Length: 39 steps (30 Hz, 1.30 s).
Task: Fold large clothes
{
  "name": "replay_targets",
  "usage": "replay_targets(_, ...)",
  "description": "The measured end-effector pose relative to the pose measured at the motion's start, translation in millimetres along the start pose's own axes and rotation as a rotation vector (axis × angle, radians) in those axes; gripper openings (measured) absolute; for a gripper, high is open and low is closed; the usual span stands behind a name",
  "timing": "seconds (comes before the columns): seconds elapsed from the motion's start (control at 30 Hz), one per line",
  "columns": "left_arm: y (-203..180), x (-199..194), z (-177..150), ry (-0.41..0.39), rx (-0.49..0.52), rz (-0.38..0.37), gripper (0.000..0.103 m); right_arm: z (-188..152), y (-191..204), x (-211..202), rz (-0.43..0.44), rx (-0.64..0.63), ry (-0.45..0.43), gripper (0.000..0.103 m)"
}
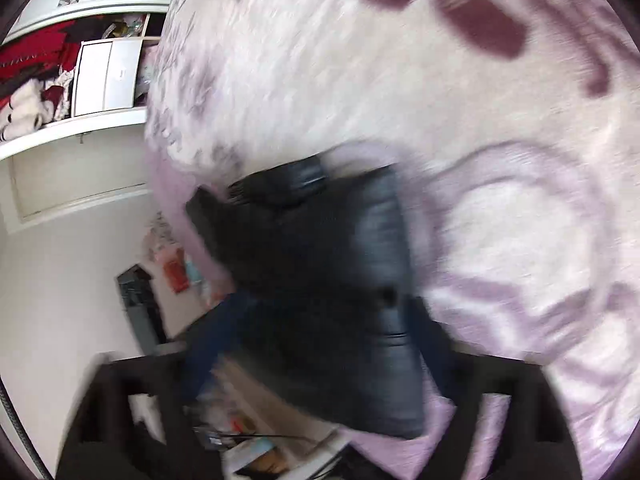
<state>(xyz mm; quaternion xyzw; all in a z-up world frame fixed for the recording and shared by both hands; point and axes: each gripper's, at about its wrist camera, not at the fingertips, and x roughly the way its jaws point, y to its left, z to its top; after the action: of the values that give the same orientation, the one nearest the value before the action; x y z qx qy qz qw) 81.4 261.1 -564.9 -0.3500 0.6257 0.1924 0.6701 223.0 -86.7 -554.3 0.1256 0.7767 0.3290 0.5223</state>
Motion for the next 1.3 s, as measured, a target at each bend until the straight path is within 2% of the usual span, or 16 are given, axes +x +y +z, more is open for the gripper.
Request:
replay_targets(0.07, -1, -2, 0, 0.004, 0.002, -0.007, 0.103, 9, -23, 24, 0.055, 0.018, 0.075, 0.096)
replay_targets(0.13, 0, -3, 1, 0.009, 0.006, -0.014, 0.103, 22, -36, 69, 0.136, 0.029, 0.166, 0.096)
replay_targets(0.23, 4, -2, 5, 0.019, 0.011, -0.038, 0.103, 31, -36, 105, 0.367, 0.017, 0.209, 0.099)
replay_targets(0.4, 15, -2, 9, 0.017, 0.024, -0.021, 0.103, 27, 8, 122, 0.3, -0.135, 0.243, 0.1)
replay_targets(0.53, 19, -7, 12, 0.017, 0.017, -0.015, 0.103, 24, 16, 116, 0.293, -0.121, 0.156, 0.077)
replay_targets(0.63, 6, -21, 13, -0.014, 0.056, 0.008, 0.103, 11, 12, 85, 0.342, -0.081, 0.055, 0.064)
replay_targets(0.7, -7, -40, 16, -0.066, 0.099, 0.03, 0.103, 3, 3, 74, 0.374, -0.015, -0.014, 0.061)
replay_targets(0.8, -24, -68, 18, -0.144, 0.14, 0.061, 0.103, -15, -35, 27, 0.415, 0.155, -0.159, 0.06)
replay_targets(0.9, -34, -86, 17, -0.192, 0.144, 0.065, 0.103, -33, -99, -27, 0.466, 0.353, -0.312, 0.06)
replay_targets(0.93, -36, -87, 16, -0.193, 0.14, 0.049, 0.103, -37, -115, -36, 0.465, 0.395, -0.341, 0.061)
replay_targets(0.97, -39, -84, 14, -0.188, 0.135, 0.044, 0.103, -43, -134, -41, 0.451, 0.458, -0.365, 0.067)
replay_targets(1.0, -44, -78, 15, -0.178, 0.132, 0.053, 0.103, -43, -142, -43, 0.428, 0.478, -0.351, 0.078)
replay_targets(1.07, -58, -62, 15, -0.15, 0.132, 0.074, 0.103, -43, -150, -47, 0.353, 0.489, -0.265, 0.088)
replay_targets(1.17, -72, -39, 6, -0.119, 0.092, 0.1, 0.103, -42, -142, -69, 0.173, 0.42, -0.194, 0.092)
replay_targets(1.23, -77, -26, 1, -0.101, 0.058, 0.104, 0.103, -42, -134, -100, 0.042, 0.359, -0.227, 0.092)
replay_targets(1.3, -81, -13, -5, -0.072, 0.036, 0.103, 0.103, -43, -117, -117, -0.031, 0.28, -0.27, 0.092)
